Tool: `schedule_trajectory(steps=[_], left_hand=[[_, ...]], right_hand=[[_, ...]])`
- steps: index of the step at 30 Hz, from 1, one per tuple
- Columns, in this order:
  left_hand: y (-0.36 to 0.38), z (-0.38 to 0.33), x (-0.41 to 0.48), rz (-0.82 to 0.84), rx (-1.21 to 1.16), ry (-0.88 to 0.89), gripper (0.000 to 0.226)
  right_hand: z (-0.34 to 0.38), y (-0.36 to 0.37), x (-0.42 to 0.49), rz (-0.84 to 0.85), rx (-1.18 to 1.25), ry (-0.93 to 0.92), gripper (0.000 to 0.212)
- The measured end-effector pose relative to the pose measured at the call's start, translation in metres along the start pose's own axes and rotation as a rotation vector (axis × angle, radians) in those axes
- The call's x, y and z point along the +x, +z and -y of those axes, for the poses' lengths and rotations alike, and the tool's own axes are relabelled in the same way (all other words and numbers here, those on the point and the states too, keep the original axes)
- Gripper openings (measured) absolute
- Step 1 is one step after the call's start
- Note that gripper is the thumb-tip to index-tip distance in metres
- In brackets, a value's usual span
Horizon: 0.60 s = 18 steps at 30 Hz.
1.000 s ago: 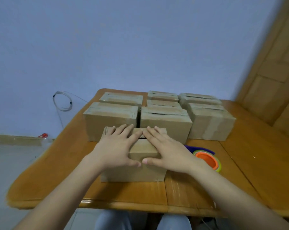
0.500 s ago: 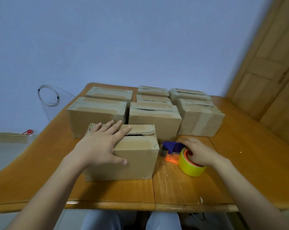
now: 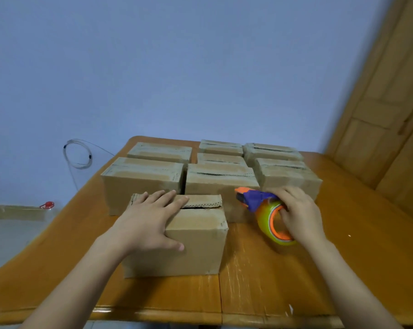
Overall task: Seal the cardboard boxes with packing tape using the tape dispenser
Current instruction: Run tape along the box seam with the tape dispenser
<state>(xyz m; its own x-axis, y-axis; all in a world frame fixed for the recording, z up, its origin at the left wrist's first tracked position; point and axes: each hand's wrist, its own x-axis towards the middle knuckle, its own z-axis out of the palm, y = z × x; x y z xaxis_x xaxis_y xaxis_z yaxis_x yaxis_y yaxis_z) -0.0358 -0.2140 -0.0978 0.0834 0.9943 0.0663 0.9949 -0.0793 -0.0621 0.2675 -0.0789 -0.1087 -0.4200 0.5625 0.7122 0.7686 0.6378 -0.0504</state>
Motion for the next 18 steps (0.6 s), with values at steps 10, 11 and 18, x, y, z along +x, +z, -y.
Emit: schedule_trajectory(steps=[10, 11, 18], left_hand=[[-0.019, -0.025, 0.016, -0.308, -0.221, -0.002, 0.12], [-0.023, -0.026, 0.015, -0.412, -0.27, -0.03, 0.117], [-0.028, -0.026, 0.023, -1.098, -0.156, 0.099, 0.048]], right_hand=[[0.048, -0.046, 0.062, -0.234, 0.063, -0.219, 0.05], [0.053, -0.047, 0.064, -0.235, 0.073, -0.227, 0.048], [0.076, -0.042, 0.072, -0.211, 0.133, -0.277, 0.048]])
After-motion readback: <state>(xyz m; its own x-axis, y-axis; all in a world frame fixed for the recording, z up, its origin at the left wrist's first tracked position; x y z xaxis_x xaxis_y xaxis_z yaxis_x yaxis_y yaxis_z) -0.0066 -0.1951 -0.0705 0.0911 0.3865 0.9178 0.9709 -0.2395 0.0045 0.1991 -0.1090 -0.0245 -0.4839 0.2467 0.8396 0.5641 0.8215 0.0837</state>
